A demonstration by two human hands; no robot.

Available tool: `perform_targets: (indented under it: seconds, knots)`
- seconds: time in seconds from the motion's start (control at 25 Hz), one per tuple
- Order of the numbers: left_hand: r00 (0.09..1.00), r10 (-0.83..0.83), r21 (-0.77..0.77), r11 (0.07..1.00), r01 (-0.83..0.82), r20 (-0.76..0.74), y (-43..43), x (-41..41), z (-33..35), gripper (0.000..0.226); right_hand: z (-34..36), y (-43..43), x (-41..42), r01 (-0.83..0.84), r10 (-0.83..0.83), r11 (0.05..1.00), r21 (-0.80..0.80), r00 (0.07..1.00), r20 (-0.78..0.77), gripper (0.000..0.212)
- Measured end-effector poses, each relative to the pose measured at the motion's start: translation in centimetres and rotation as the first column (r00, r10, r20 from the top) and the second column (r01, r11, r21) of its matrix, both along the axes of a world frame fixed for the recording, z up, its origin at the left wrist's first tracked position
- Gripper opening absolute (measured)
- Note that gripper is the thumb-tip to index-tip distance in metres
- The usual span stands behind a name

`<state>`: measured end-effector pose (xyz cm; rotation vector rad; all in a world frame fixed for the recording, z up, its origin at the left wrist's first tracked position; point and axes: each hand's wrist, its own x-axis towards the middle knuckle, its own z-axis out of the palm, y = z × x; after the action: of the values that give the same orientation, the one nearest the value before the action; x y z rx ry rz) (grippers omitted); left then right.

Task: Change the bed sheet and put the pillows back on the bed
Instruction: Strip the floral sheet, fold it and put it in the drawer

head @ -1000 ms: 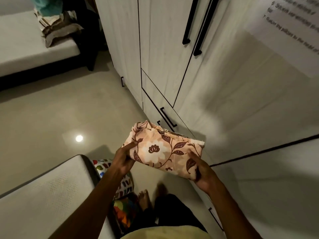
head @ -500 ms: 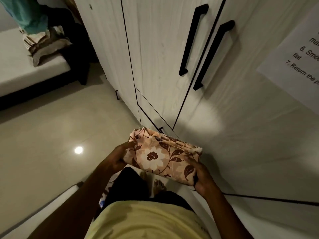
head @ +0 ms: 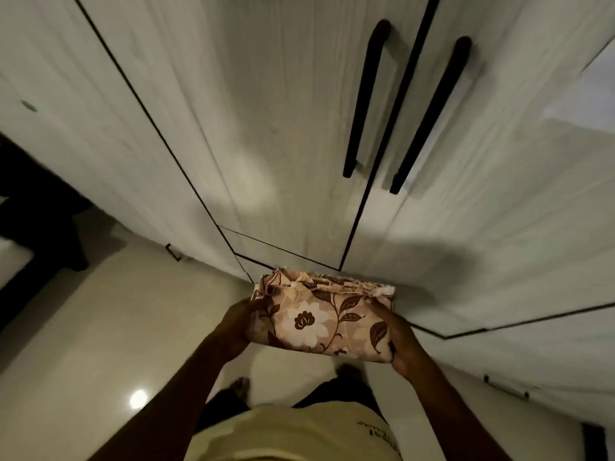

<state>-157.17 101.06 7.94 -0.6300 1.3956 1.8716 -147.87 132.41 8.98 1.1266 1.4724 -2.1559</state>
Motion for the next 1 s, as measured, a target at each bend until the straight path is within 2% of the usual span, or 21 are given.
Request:
perform_targets:
  seconds: [0.08,0.2,0.24,0.36,0.44,0.56,0.72,0.76,0.84,0.96,1.0]
  knots:
    - [0.988,-0.152,-0.038,0.988,0.151,-0.024,-3.3,-2.9,-0.7,0.062,-1.0,-4.5,0.5,0.114,-0.114,0.993,0.027,0.993,0.017,0.043]
    - [0.942,-0.336,-0.092,0.938,0.335,0.005,-7.0,-5.4,-1.5,0.088,-1.9,-9.8,1.4,0.234,-0.234,0.972,-0.001,0.97,0.066,0.035]
    - [0.93,-0.366,-0.086,0.926,0.367,0.035,-8.0,-5.7,-1.5,0.085,-2.3,-11.6,2.0,0.254,-0.253,0.967,-0.001,0.963,0.094,0.039]
    - [0.849,-0.503,-0.003,0.86,0.51,0.163,-10.0,-5.9,-1.6,0.053,-3.4,-15.5,3.7,0.259,-0.258,0.966,0.014,0.956,0.143,0.066]
    - [0.796,-0.57,0.083,0.82,0.566,0.203,-11.0,-6.5,-2.1,0.047,-5.3,-16.3,4.6,0.314,-0.314,0.949,0.026,0.931,0.187,0.067]
    - [0.832,-0.499,0.223,0.863,0.453,0.243,-11.8,-7.0,-3.2,0.073,-6.5,-17.2,4.9,0.385,-0.378,0.923,0.0,0.906,0.191,0.058]
    - [0.95,-0.229,0.416,0.901,0.123,0.215,-9.8,-5.0,-8.1,0.086,-8.7,-17.3,3.1,0.42,-0.413,0.907,-0.01,0.895,0.17,0.044]
    - [0.95,-0.175,0.435,0.899,0.047,0.258,-8.7,-3.9,-9.6,0.089,-9.5,-17.2,2.5,0.428,-0.42,0.904,-0.008,0.891,0.173,0.042]
    - [0.921,-0.053,0.436,0.89,-0.132,0.387,-6.1,-2.2,-13.0,0.078,-11.9,-17.1,1.3,0.427,-0.421,0.904,-0.004,0.893,0.158,0.043]
    - [0.871,0.02,0.362,0.905,-0.225,0.491,-3.9,-1.3,-17.7,0.102,-16.6,-16.7,0.0,0.365,-0.366,0.93,0.03,0.922,0.127,0.046]
    - [0.878,0.009,0.397,0.889,-0.226,0.478,-3.2,-1.3,-19.5,0.104,-18.4,-16.2,-0.5,0.327,-0.331,0.944,0.053,0.934,0.133,0.045]
